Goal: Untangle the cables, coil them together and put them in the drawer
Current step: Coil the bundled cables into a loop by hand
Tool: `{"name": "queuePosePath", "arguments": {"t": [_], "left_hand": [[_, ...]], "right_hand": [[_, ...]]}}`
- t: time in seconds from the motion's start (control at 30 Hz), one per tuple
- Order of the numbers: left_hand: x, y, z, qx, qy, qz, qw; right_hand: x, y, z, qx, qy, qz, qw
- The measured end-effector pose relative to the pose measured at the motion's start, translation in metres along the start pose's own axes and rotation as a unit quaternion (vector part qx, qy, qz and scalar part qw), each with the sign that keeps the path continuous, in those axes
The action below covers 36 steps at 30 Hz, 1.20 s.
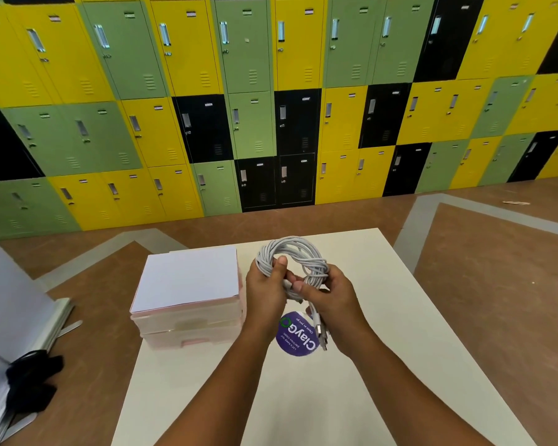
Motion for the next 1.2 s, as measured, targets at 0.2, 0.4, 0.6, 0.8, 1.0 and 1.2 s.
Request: {"name": "queuePosePath", "arguments": {"t": [0.2, 0.4, 0.6, 0.8, 1.0, 1.2], "left_hand": [[0.008, -0.011, -0.004, -0.01, 0.03, -0.127, 0.991], [0.01, -0.008, -0.006, -0.017, -0.003, -0.1, 0.995], [0.006, -0.003, -0.005, 0.014, -0.127, -0.044, 0.991], [0.001, 0.012, -0.006, -0.008, -0.168, -0.041, 0.985], [0.001, 0.011, -0.007, -0.017, -0.159, 0.024, 0.987], [-0.003, 0.0, -0.01, 0.021, -0.22, 0.044, 0.974]], "right_hand": [[-0.005, 0.0, -0.009, -0.014, -0.084, 0.123, 0.989], [0.008, -0.003, -0.008, 0.026, -0.014, 0.017, 0.999], [0.023, -0.007, -0.008, 0.066, 0.088, 0.0, 0.994], [0.026, -0.022, -0.004, 0.111, 0.055, -0.03, 0.992], [0.017, -0.013, 0.001, 0.04, -0.048, 0.027, 0.998], [0.022, -0.015, 0.009, -0.027, -0.096, -0.059, 0.993]]}}
Point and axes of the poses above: each hand's wrist, its own z-axis towards the middle knuckle, its own x-axis out of the back of the hand, y = z × x, the point moved 6 cm from there along z, towards the middle knuckle, and after that the axes turned 14 degrees about -y, right-handed, at the moved point
